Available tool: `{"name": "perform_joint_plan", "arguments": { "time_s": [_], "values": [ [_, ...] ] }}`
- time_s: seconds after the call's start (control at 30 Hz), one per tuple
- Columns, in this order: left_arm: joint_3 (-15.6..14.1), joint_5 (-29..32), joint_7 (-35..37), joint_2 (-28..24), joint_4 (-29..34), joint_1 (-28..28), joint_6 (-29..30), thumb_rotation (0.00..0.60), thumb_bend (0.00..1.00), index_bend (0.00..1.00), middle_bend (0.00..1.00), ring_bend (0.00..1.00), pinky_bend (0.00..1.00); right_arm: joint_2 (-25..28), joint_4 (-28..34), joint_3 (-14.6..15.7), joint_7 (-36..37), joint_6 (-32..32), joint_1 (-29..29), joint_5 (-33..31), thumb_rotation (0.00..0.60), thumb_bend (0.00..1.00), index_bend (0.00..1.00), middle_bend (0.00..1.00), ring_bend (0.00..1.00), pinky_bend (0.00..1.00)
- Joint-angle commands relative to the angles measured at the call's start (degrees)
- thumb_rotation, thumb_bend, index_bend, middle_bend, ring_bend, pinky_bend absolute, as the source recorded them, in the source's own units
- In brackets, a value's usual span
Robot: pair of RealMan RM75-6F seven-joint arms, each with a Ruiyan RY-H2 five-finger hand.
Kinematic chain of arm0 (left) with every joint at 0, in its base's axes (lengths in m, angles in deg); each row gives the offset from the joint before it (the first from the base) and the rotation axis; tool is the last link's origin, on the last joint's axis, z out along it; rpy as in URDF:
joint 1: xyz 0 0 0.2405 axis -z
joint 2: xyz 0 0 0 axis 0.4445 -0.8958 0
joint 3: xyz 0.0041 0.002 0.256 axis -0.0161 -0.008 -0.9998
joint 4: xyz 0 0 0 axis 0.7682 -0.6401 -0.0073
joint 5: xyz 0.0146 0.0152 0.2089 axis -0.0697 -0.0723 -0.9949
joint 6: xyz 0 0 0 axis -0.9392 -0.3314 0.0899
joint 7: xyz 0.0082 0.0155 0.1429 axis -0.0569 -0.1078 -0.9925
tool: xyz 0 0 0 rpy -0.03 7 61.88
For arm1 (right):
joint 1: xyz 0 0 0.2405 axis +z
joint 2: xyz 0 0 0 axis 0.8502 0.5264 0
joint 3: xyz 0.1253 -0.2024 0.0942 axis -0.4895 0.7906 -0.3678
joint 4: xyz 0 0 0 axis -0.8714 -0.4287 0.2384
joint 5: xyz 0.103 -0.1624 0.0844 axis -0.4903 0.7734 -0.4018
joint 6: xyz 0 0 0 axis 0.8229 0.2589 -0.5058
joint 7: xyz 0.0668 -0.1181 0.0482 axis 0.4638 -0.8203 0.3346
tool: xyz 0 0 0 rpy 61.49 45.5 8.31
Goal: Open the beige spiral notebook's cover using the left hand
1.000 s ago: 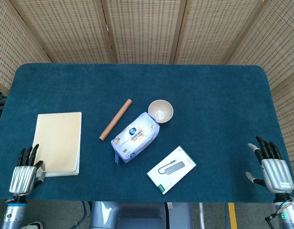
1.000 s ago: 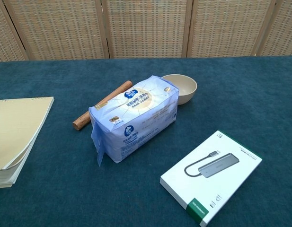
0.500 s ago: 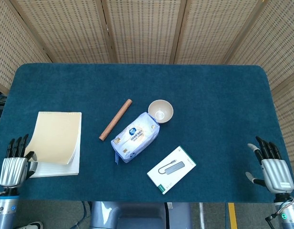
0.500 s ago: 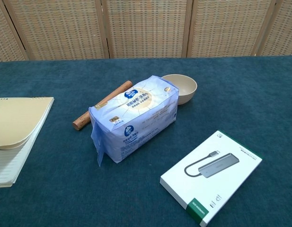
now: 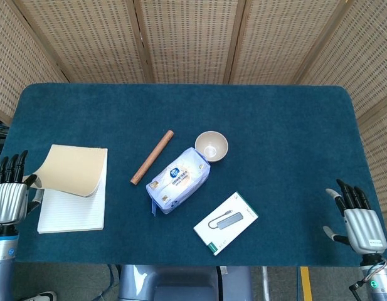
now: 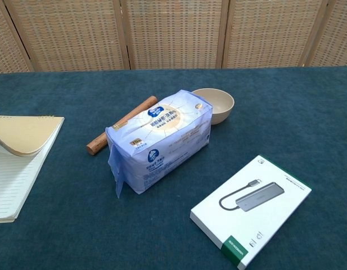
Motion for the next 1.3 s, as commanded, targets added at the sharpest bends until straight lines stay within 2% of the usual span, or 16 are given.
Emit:
{"name": "perform_joint_plan", "arguments": {
  "time_s": [0.03, 0.23, 0.47, 0.77, 1.3],
  "values": [
    [-1.67, -1.8, -1.31, -2.33, 4.41, -0.57, 1.11, 0.6, 0.47, 0.83, 0.0, 0.0, 0.0, 0.01, 0.0, 0.01, 0.09, 0.02, 0.01, 0.08, 0.6, 0.23, 0.15, 0.0, 0.0, 0.03],
    [-5.28, -6.18, -3.0, -5.87, 11.04, -2.85, 4.51, 0.6, 0.47, 0.84, 0.0, 0.0, 0.0, -0.05, -0.18, -0.01, 0.29, 0.25, -0.02, 0.28, 0.6, 0.23, 0.15, 0.0, 0.0, 0.03],
    [-9.06, -12.04, -3.26, -8.87, 14.91, -5.59, 9.25, 0.6, 0.47, 0.84, 0.0, 0.0, 0.0, -0.04, -0.08, -0.01, 0.29, 0.29, -0.05, 0.25, 0.6, 0.23, 0.15, 0.0, 0.0, 0.03],
    [-12.13, -16.59, -1.7, -9.81, 14.7, -7.9, 12.4, 0.6, 0.47, 0.84, 0.0, 0.0, 0.0, -0.02, -0.07, -0.09, 0.46, 0.34, -0.07, 0.11, 0.6, 0.23, 0.15, 0.0, 0.0, 0.03],
    [-14.52, -19.55, 0.37, -11.5, 14.25, -11.99, 17.34, 0.6, 0.47, 0.84, 0.02, 0.0, 0.0, -0.06, -0.02, -0.06, 0.36, 0.28, -0.04, 0.12, 0.6, 0.23, 0.15, 0.0, 0.0, 0.03]
  ]
}}
